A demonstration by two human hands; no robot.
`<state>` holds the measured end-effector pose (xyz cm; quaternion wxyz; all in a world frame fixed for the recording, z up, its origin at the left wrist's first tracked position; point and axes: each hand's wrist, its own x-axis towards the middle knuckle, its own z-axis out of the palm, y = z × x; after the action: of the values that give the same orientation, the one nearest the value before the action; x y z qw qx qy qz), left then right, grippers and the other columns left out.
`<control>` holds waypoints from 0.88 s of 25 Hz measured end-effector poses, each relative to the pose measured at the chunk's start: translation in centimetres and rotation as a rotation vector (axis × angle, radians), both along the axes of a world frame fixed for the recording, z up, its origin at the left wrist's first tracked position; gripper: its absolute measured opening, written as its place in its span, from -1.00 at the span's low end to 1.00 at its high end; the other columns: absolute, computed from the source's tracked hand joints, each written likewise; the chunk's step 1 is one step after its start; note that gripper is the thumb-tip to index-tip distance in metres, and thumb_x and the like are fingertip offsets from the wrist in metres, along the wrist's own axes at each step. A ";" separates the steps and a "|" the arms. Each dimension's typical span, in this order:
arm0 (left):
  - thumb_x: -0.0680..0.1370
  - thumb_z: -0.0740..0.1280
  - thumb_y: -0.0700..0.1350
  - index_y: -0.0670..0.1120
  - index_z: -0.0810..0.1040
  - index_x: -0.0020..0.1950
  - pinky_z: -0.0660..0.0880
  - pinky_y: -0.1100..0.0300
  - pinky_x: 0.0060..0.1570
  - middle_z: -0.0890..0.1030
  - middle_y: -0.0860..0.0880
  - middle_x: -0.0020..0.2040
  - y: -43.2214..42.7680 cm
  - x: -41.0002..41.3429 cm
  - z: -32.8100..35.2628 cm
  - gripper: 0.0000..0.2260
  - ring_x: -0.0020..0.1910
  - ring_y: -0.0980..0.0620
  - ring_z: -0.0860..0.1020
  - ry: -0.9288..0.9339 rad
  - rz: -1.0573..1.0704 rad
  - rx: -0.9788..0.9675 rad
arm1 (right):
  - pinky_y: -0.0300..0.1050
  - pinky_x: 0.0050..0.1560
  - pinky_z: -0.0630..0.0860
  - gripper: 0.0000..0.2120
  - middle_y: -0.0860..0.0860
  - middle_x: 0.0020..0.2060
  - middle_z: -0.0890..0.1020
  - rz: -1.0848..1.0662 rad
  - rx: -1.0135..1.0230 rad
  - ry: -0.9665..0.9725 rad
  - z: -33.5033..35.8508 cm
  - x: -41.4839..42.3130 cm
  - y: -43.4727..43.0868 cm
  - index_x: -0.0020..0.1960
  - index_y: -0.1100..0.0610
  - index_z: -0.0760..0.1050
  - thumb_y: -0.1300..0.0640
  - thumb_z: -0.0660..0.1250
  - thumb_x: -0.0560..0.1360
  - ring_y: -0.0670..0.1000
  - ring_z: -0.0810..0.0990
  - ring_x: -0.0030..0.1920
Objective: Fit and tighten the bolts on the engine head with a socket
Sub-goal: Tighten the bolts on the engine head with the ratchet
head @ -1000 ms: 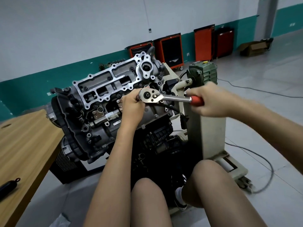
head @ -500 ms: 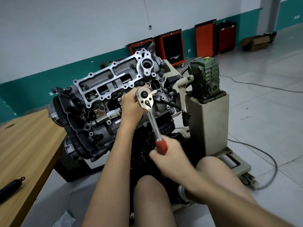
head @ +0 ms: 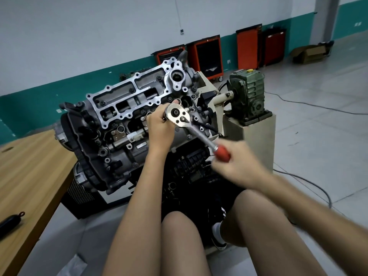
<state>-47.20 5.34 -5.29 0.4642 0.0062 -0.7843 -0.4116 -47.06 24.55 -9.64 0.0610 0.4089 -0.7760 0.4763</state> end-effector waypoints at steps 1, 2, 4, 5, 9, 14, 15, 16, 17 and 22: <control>0.58 0.29 -0.09 0.19 0.43 -0.50 0.23 0.41 -0.40 0.37 0.22 -0.57 0.1 0.0 0.0 -0.55 -0.53 0.26 0.28 0.003 0.011 -0.007 | -0.21 -0.45 0.23 -0.66 -0.11 -0.54 0.32 0.030 -0.122 -0.144 -1.6 2.4 -1.6 -0.39 0.05 0.26 0.34 0.36 0.35 -0.12 0.25 -0.51; 0.57 0.30 -0.09 0.17 0.43 -0.50 0.22 0.41 -0.40 0.37 0.22 -0.57 0.1 0.0 0.1 -0.57 -0.52 0.26 0.27 0.001 0.023 -0.006 | -0.24 -0.49 0.23 -0.67 -0.12 -0.56 0.30 0.075 -0.240 -0.301 -2.7 4.6 -3.5 -0.40 0.04 0.24 0.32 0.34 0.34 -0.13 0.23 -0.53; 0.55 0.32 -0.12 0.08 0.47 -0.42 0.30 0.37 -0.32 0.36 0.22 -0.57 -0.2 0.1 0.1 -0.67 -0.48 0.31 0.29 -0.007 -0.004 0.019 | -0.24 -0.57 0.24 -0.75 -0.11 -0.57 0.27 0.145 -0.385 -0.506 -3.8 7.4 -6.5 -0.39 0.04 0.23 0.25 0.27 0.31 -0.10 0.22 -0.56; 0.54 0.32 -0.12 0.05 0.46 -0.38 0.36 0.30 -0.27 0.38 0.23 -0.56 -0.4 0.2 0.0 -0.71 -0.46 0.33 0.31 -0.017 -0.026 0.024 | -0.24 -0.58 0.25 -0.79 -0.10 -0.56 0.27 0.138 -0.380 -0.519 -3.8 7.5 -6.7 -0.38 0.05 0.24 0.23 0.25 0.30 -0.09 0.23 -0.57; 0.57 0.30 -0.12 0.10 0.45 -0.47 0.29 0.35 -0.38 0.37 0.21 -0.59 -0.4 0.2 0.5 -0.60 -0.54 0.26 0.30 -0.066 -0.027 -0.031 | -0.33 -0.57 0.24 -0.71 -0.12 -0.58 0.32 0.095 -0.013 -0.181 -1.1 1.0 -0.9 -0.37 0.10 0.24 0.33 0.31 0.38 -0.15 0.28 -0.59; 0.58 0.29 -0.17 0.02 0.47 -0.43 0.22 0.41 -0.44 0.35 0.21 -0.59 -0.7 0.1 0.5 -0.64 -0.53 0.24 0.28 -0.059 -0.020 -0.008 | -0.23 -0.46 0.28 -0.69 -0.11 -0.50 0.40 -0.067 0.403 0.417 7.7 -6.5 2.7 -0.37 -0.04 0.28 0.25 0.33 0.38 -0.10 0.42 -0.48; 0.58 0.29 -0.16 0.01 0.45 -0.47 0.22 0.41 -0.44 0.34 0.21 -0.59 -0.8 0.3 0.5 -0.61 -0.53 0.24 0.27 -0.065 -0.032 0.015 | -0.22 -0.45 0.25 -0.69 -0.11 -0.51 0.39 -0.087 0.391 0.427 7.7 -6.5 2.6 -0.38 -0.03 0.27 0.25 0.33 0.37 -0.11 0.40 -0.48; 0.58 0.29 -0.16 -0.04 0.47 -0.44 0.23 0.43 -0.43 0.35 0.21 -0.58 -0.7 0.5 0.4 -0.65 -0.53 0.24 0.28 -0.067 -0.049 0.022 | -0.22 -0.44 0.26 -0.69 -0.11 -0.51 0.39 -0.073 0.353 0.354 6.7 -5.7 2.4 -0.38 -0.02 0.28 0.28 0.34 0.37 -0.11 0.39 -0.49; 0.57 0.29 -0.17 -0.13 0.46 -0.34 0.25 0.45 -0.41 0.37 0.21 -0.58 -0.6 0.6 0.3 -0.72 -0.52 0.25 0.30 -0.059 -0.058 0.018 | -0.21 -0.43 0.27 -0.69 -0.10 -0.51 0.39 -0.039 0.271 0.227 4.9 -4.3 2.0 -0.38 0.01 0.30 0.31 0.35 0.36 -0.09 0.38 -0.49; 0.57 0.31 -0.12 -0.01 0.40 -0.50 0.24 0.35 -0.37 0.31 0.13 -0.58 -0.3 0.6 0.5 -0.59 -0.51 0.18 0.22 -0.044 -0.018 0.006 | -0.19 -0.49 0.23 -0.74 -0.09 -0.55 0.29 0.056 -0.332 -0.396 -3.5 6.4 -5.6 -0.40 0.07 0.24 0.25 0.31 0.31 -0.11 0.23 -0.51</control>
<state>-46.65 5.00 -4.82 0.4429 0.0098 -0.7932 -0.4179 -40.65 18.94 -13.12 -0.0391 0.3134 -0.6723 0.6696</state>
